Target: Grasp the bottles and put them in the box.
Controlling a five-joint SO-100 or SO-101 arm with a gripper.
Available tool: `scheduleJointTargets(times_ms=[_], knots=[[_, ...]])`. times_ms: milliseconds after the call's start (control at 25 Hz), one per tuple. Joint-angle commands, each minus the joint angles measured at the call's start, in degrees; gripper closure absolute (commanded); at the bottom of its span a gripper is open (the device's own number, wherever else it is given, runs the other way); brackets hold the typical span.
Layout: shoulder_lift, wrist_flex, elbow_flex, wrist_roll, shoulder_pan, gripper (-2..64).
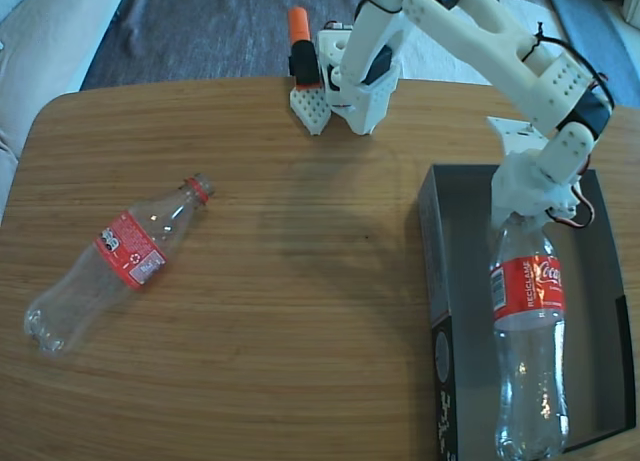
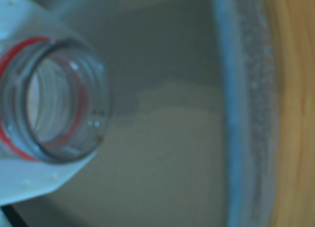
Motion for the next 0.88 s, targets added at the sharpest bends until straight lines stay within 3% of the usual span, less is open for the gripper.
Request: scheduleJointTargets(times_ms=[0, 240, 640, 720, 840], knots=[[1.23, 0.62, -2.46, 0.09, 1.32, 61.8], [2.02, 2.99, -0.53, -6.77, 3.25, 61.8], [2.02, 3.96, -1.41, -6.33, 4.13, 61.6], [2.02, 5.45, -1.49, -6.33, 4.57, 57.6], [2.02, 7.29, -1.49, -6.24, 5.45, 41.9]])
